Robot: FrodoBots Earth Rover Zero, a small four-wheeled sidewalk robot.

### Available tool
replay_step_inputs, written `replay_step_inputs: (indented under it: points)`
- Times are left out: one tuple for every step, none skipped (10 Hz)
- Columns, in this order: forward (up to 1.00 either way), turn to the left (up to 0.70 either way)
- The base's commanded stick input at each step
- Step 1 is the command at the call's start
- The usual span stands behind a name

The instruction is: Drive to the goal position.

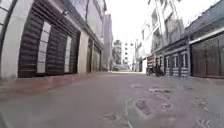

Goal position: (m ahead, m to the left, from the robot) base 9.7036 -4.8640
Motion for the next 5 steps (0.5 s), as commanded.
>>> replay_step_inputs:
  points:
    - [1.00,0.00]
    - [1.00,0.00]
    - [1.00,0.00]
    - [1.00,0.00]
    - [1.00,0.00]
